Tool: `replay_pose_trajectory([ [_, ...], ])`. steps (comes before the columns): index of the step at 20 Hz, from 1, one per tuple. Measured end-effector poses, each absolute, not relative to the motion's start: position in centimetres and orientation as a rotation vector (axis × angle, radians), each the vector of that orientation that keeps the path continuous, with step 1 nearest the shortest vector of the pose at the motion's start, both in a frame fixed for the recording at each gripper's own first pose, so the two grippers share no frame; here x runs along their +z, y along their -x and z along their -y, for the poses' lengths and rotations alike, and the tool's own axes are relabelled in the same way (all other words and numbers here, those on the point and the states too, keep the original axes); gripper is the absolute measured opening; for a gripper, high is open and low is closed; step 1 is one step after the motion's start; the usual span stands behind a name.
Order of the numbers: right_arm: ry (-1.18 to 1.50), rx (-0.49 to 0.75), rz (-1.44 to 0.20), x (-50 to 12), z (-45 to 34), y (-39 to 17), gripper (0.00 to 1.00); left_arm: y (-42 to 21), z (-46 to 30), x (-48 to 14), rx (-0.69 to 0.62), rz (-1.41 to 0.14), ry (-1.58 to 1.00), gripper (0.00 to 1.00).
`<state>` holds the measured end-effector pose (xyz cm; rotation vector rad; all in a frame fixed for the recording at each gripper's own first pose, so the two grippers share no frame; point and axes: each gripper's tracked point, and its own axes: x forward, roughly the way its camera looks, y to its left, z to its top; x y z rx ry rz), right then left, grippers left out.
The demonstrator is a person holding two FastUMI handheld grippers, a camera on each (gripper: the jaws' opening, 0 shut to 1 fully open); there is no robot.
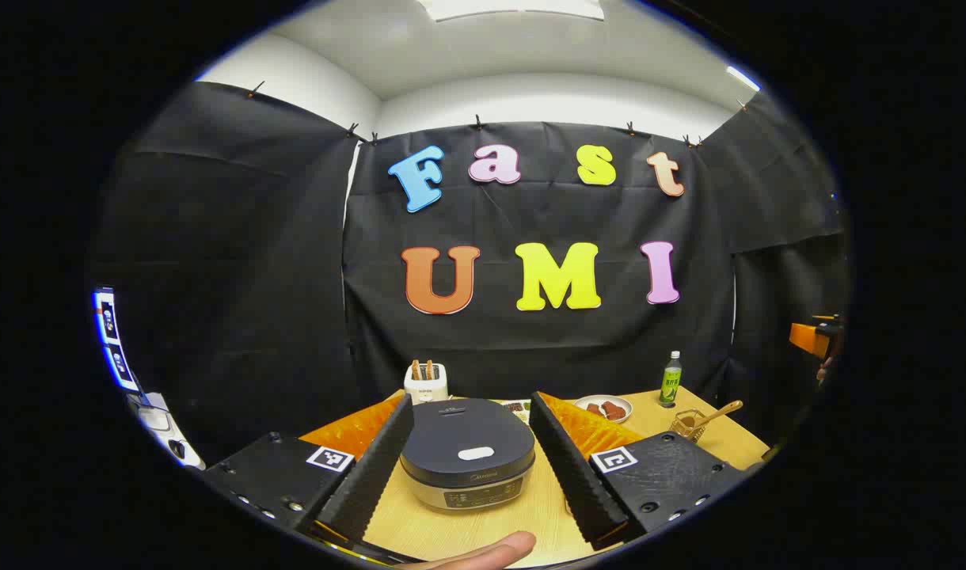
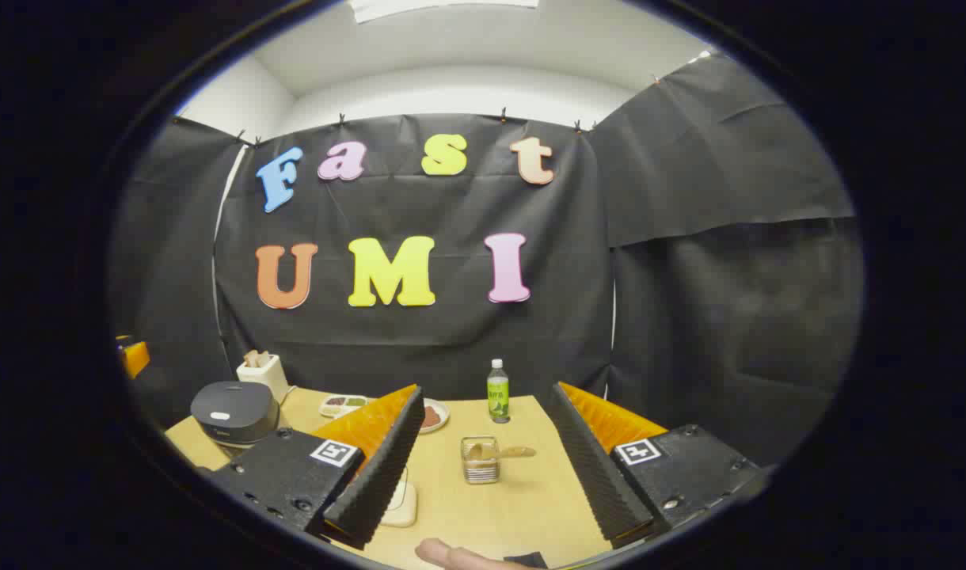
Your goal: Close the left gripper, press the button to open the rice cooker; take a wooden spoon from the chopstick holder with the right hand, scoop a spoonful of rice and pour it into the rice cooker, then put the wooden spoon back into the chopstick holder.
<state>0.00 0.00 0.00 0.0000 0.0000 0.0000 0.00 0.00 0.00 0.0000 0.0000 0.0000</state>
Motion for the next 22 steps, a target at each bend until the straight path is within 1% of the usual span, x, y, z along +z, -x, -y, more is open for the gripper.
replay_pose_trajectory([
  [3, -0.004, 0.011, 0.009, 0.4, 0.1, 0.6, 1.0, 0.1, 0.5, 0.4, -0.024, 0.007, 0.024, 0.94],
  [15, 0.006, 0.035, 0.027, 1.1, -0.2, 1.5, 1.0, -0.4, 0.5, 0.0, -0.036, 0.014, 0.004, 0.94],
  [18, -0.045, 0.036, 0.047, 1.3, 0.2, 1.8, 1.0, -1.1, 0.5, -0.6, -0.039, 0.0, 0.003, 0.93],
  [19, -0.068, 0.033, 0.059, 1.4, 0.4, 1.8, 1.0, -1.3, 0.7, -0.8, -0.046, -0.005, -0.002, 0.92],
  [21, -0.086, 0.026, 0.081, 1.4, 0.8, 1.7, 1.0, -1.9, 0.7, -1.6, -0.055, -0.022, -0.023, 0.85],
  [22, -0.077, 0.023, 0.076, 1.2, 0.9, 1.6, 1.0, -2.3, 0.7, -2.0, -0.057, -0.031, -0.037, 0.78],
])
